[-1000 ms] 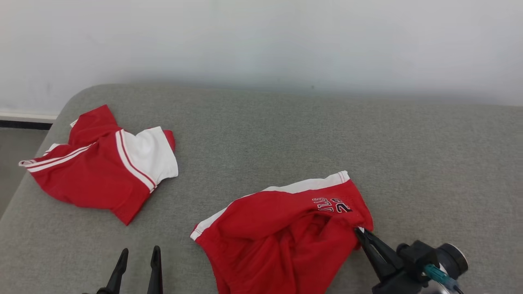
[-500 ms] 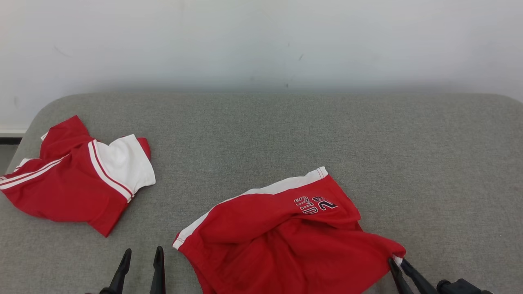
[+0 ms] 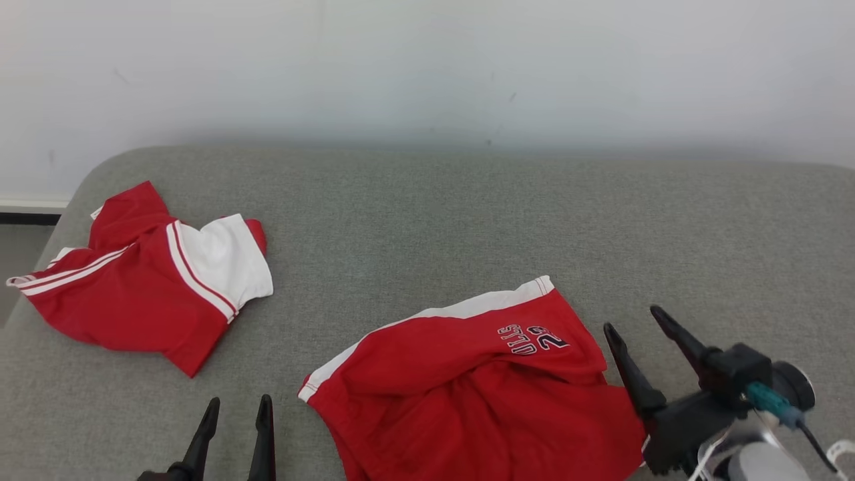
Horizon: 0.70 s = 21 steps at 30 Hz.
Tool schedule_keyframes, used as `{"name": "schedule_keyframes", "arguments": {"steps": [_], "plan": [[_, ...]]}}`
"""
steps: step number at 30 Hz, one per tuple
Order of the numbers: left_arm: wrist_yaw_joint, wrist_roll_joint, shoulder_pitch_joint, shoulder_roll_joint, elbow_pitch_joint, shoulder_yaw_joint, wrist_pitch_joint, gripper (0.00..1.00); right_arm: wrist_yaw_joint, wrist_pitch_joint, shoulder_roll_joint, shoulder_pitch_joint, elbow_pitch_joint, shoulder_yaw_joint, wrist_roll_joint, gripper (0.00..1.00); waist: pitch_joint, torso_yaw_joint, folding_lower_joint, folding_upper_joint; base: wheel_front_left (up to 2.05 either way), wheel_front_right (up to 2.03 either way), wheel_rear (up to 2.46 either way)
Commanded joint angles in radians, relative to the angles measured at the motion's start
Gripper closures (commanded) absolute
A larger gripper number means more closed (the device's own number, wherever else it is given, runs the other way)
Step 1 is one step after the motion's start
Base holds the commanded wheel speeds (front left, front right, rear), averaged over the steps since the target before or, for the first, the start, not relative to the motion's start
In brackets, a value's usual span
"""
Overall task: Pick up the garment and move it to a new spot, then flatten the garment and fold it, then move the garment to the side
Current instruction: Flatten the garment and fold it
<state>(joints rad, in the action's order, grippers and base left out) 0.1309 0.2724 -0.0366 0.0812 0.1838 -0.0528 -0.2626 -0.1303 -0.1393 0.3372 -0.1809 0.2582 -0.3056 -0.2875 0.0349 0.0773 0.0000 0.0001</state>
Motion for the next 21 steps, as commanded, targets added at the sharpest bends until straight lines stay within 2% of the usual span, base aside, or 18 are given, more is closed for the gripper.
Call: {"name": "schedule_keyframes", "arguments": {"steps": [1,9,21], "plan": [[-0.001,-0.012,0.01,0.0,-0.001,0.0,-0.003,0.0,-0.001,-0.001,0.003,-0.014,0.006,-0.004,0.002,0.0,0.005,0.015,0.0,-0.0001,0.0,0.0,0.0],[-0.001,0.007,0.044,-0.01,0.004,-0.023,-0.003,0.0,-0.001,0.049,-0.014,-0.257,0.25,-0.048,0.001,0.0,0.04,0.096,0.0,-0.0001,0.0,0.0,0.0],[-0.001,0.026,0.093,-0.018,0.012,-0.056,-0.003,0.0,-0.001,0.157,-0.033,-0.48,0.61,-0.12,-0.061,0.0,0.112,0.172,0.0,-0.0001,0.0,0.0,0.0]]}}
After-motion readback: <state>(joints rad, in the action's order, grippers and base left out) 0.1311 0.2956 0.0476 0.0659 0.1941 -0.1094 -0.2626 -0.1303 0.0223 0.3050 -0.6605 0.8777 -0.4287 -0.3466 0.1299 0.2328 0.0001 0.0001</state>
